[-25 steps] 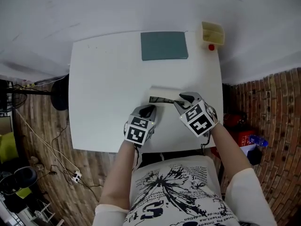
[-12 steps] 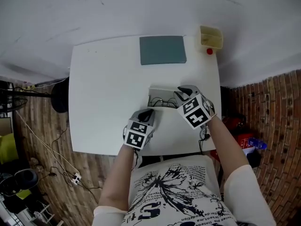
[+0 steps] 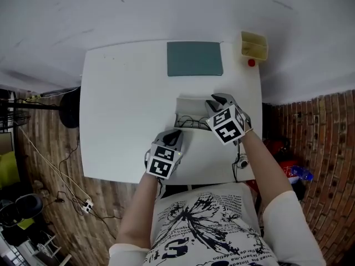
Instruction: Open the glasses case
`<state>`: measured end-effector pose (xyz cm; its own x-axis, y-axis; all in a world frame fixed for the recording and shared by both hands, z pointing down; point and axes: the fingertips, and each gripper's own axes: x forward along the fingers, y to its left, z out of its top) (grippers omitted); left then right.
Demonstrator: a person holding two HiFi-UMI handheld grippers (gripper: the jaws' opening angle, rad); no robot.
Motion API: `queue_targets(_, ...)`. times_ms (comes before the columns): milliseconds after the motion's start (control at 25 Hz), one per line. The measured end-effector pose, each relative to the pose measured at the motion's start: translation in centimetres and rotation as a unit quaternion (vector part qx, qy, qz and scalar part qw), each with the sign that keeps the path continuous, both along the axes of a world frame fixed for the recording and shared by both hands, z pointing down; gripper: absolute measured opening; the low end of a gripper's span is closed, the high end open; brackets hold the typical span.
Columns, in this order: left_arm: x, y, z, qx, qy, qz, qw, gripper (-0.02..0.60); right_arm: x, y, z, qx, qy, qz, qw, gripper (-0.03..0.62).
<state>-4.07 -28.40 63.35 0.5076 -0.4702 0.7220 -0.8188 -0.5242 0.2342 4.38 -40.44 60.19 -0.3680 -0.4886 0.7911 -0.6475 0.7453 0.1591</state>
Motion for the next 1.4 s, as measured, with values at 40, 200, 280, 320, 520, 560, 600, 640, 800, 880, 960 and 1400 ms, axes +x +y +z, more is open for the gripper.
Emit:
queue_targets(40, -0.1, 0.0, 0.2, -0.003, -0.008, 0.001, 1.0000, 0.014, 0.0, -0.2, 0.1, 0.000, -0.001, 0.002, 1.000, 0.115)
queue_targets(200, -0.7, -0.4, 0.0, 0.006, -0.008, -0.026, 0.9996, 0.014, 0.1, -0.6, 0.6, 0.002, 0.000, 0.013, 1.000, 0.121)
queue_targets(280, -1.0, -0.6, -0.1, 0.004, 0.002, -0.037, 0.9993, 0.014, 0.2, -0.7, 0.6, 0.001, 0.000, 0.021, 1.000, 0.124)
queue_targets(320, -1.0, -0.6, -0.1, 0.002, 0.005, -0.037, 0.9993, 0.014, 0.3, -0.8, 0.5, 0.002, -0.001, 0.026, 1.000, 0.129)
queue_targets(520, -1.0, -0.2, 0.0, -0.006, 0.011, -0.024, 0.9996, 0.014, 0.2, -0.3, -1.3, 0.019, -0.012, 0.044, 0.999, 0.149)
queue_targets(560, -1.0, -0.1, 0.0, -0.007, 0.011, -0.022, 0.9997, 0.014, 0.3, 0.0, -1.9, 0.026, -0.014, 0.047, 0.998, 0.149)
queue_targets(600, -1.0, 0.1, 0.0, -0.009, 0.011, -0.020, 0.9997, 0.014, 0.3, 0.3, -2.6, 0.033, -0.018, 0.052, 0.998, 0.146)
queue_targets(640, -0.9, 0.3, 0.0, -0.012, 0.012, -0.018, 0.9997, 0.014, 0.4, 0.6, -3.4, 0.040, -0.027, 0.061, 0.997, 0.139)
queue_targets(800, -1.2, 1.0, -0.7, -0.007, 0.010, -0.010, 0.9999, 0.014, 1.3, 2.1, -6.9, 0.054, -0.091, 0.116, 0.988, 0.062)
queue_targets(880, -1.5, 1.3, -1.9, 0.010, 0.004, -0.003, 0.9999, 0.014, 1.8, 3.2, -8.5, 0.063, -0.111, 0.132, 0.983, 0.014)
queue_targets(960, -1.7, 1.6, -3.6, 0.033, 0.000, 0.006, 0.9994, 0.014, 2.0, 4.8, -10.1, 0.071, -0.127, 0.132, 0.980, 0.014)
queue_targets(1400, -2.0, 5.4, -18.2, 0.215, 0.018, 0.051, 0.9752, 0.014, 1.6, 14.5, -18.5, 0.168, -0.227, 0.137, 0.949, 0.012)
